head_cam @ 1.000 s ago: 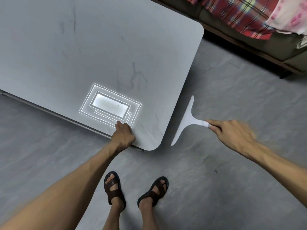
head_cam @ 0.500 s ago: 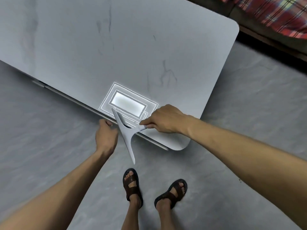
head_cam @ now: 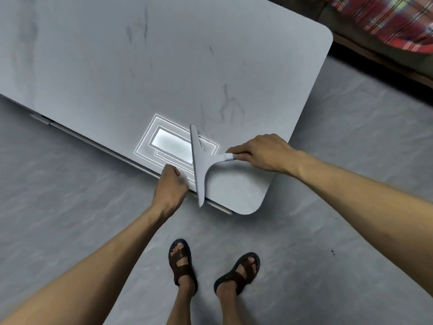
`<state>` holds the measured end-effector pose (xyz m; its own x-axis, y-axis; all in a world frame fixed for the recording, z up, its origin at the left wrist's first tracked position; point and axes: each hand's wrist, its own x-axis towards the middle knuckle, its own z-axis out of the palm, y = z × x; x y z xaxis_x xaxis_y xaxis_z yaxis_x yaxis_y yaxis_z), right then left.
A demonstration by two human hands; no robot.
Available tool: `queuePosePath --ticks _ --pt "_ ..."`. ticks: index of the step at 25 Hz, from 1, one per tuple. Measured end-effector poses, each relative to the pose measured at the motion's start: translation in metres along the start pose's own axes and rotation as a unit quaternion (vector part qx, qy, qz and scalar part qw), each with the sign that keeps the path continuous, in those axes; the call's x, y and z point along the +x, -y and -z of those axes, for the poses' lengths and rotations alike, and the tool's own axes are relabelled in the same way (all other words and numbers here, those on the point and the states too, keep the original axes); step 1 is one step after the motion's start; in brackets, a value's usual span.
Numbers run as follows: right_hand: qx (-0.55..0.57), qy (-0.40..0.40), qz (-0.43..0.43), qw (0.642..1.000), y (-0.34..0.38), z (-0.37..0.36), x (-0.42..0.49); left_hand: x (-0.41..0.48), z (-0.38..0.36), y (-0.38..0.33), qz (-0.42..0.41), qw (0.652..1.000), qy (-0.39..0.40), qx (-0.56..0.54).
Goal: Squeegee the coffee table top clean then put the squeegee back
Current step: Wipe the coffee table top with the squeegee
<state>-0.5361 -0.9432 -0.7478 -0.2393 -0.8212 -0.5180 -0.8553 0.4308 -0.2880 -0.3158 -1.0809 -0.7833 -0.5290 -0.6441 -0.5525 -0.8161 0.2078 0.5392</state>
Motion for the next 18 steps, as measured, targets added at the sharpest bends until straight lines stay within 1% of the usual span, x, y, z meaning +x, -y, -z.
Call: queuePosePath --ticks 5,8,10,12,14,15,17,18 --pt "0.033 -0.035 -0.109 0.993 -0.072 0.002 -0.054 -0.004 -0.035 -0.034 -0.053 0.996 0.051 0.046" --pt "0.060 -0.055 -0.186 0.979 -0.105 -0.012 -0.105 -0.007 -0.066 -0.042 -0.074 0.988 0.098 0.096" --pt "0.057 -0.066 -0.219 0.972 -0.120 -0.025 -0.138 -0.006 -0.086 -0.039 -0.093 0.975 0.132 0.149" --pt "0.035 -0.054 -0.248 0.967 -0.135 -0.037 -0.170 -0.003 -0.098 -0.037 -0.090 0.963 0.155 0.201" --pt "0.002 -0.009 -0.276 0.961 -0.147 -0.042 -0.198 -0.001 -0.103 -0.042 -0.080 0.959 0.160 0.222" --pt "-0.003 -0.003 -0.290 0.957 -0.151 -0.043 -0.208 -0.002 -0.102 -0.045 -0.071 0.959 0.160 0.224" --pt "0.033 -0.039 -0.321 0.946 -0.153 -0.039 -0.214 -0.002 -0.101 -0.049 -0.062 0.958 0.163 0.229" --pt "0.078 -0.071 -0.336 0.936 -0.151 -0.034 -0.209 -0.002 -0.099 -0.050 -0.061 0.957 0.169 0.229"
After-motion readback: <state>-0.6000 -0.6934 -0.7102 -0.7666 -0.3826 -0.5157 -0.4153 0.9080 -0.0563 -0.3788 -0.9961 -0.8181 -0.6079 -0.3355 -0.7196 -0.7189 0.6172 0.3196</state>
